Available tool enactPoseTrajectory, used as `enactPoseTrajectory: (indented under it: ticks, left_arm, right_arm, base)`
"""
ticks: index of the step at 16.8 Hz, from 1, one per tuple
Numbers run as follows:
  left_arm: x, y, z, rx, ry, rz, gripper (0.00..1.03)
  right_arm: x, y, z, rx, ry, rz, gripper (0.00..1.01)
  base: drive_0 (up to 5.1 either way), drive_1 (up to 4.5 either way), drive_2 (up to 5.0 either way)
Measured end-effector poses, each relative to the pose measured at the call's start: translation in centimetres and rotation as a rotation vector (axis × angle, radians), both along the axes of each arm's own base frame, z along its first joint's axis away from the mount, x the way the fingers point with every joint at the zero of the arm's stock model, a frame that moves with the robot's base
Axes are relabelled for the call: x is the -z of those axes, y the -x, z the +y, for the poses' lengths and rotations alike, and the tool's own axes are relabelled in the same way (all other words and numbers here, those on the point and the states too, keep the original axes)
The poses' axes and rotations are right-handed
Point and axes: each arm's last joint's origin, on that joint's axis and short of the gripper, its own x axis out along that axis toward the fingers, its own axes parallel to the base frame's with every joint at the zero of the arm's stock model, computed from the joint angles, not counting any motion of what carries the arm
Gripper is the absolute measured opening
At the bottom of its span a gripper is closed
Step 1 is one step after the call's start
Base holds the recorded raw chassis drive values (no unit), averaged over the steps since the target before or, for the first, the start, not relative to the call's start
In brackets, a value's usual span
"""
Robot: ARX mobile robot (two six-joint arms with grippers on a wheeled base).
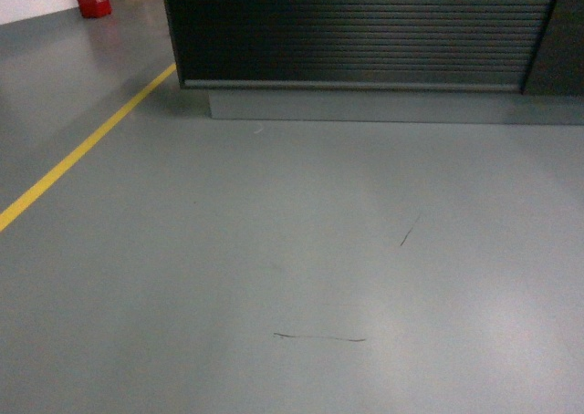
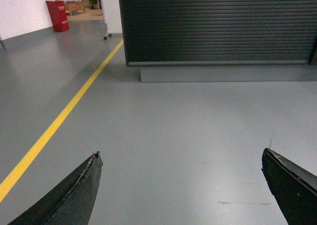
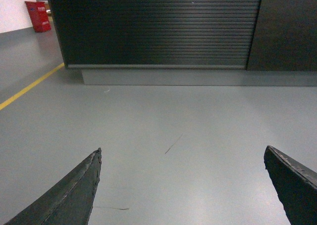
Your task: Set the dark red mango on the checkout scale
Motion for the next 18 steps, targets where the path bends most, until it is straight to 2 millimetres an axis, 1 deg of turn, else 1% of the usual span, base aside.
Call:
enactPoseTrajectory:
  ticks: [18]
  left_arm:
    - [0.01, 0.00, 0.00, 0.000, 0.000, 0.001, 0.98]
  right_arm:
    - [0.01, 0.00, 0.00, 0.000, 0.000, 0.001, 0.98]
  base:
    - [0.0, 3.45, -3.5]
